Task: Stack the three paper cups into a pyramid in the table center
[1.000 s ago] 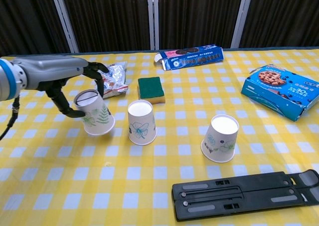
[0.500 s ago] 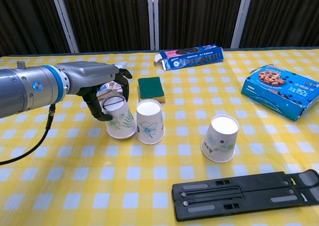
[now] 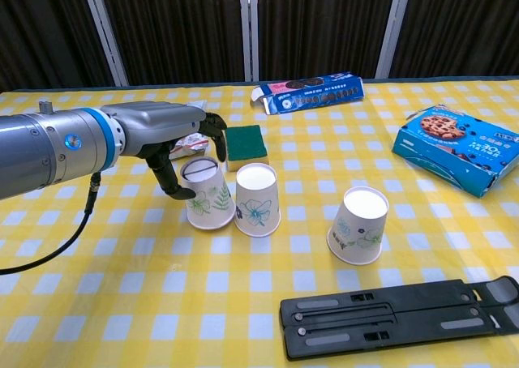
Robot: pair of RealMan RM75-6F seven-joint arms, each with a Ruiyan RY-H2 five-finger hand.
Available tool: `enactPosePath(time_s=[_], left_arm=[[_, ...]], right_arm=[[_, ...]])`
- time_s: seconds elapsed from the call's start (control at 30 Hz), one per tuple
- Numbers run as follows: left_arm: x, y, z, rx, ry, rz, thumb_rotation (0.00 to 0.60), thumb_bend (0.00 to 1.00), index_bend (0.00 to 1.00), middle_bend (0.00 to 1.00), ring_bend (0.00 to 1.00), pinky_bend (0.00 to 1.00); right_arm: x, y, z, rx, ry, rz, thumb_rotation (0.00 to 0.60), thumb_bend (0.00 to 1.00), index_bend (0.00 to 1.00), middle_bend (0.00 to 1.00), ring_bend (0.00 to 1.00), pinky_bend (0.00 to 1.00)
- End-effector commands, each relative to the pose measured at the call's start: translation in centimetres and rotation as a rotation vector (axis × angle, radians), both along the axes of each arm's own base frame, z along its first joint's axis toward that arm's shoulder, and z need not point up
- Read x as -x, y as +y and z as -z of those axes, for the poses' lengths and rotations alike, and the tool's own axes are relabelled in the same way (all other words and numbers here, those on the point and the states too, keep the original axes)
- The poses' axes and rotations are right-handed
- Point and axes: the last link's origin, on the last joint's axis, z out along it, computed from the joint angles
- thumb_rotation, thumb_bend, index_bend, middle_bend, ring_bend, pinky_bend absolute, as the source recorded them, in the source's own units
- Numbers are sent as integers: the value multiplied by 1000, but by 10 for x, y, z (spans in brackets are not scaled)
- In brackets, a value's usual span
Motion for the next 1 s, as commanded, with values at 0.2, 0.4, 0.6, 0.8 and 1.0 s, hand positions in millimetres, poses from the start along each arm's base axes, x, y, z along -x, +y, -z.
enactPosePath(time_s=[0.2, 0.4, 0.6, 0.8, 1.0], left_arm=[[2, -2, -3, 2, -9, 1, 600, 302, 27, 0, 0, 0], [9, -12, -17, -2, -61, -4, 600, 302, 0, 0, 0, 0], [39, -37, -55, -108, -116, 16, 600, 292, 0, 0, 0, 0], [95, -79, -106, -266, -153, 4, 600, 277, 0, 0, 0, 0], [143, -117, -146, -384, -136, -41, 600, 277, 0, 0, 0, 0]], right_arm=[[0, 0, 0, 1, 2, -2, 600, 154, 10, 0, 0, 0], [0, 1, 0, 2, 7, -2, 600, 155, 10, 0, 0, 0], [0, -1, 3, -4, 15, -1, 600, 155, 10, 0, 0, 0], [-2, -1, 5, -5, 23, -2, 600, 154, 10, 0, 0, 0], [-8, -7, 7, -16, -9, -13, 600, 155, 9, 0, 0, 0]])
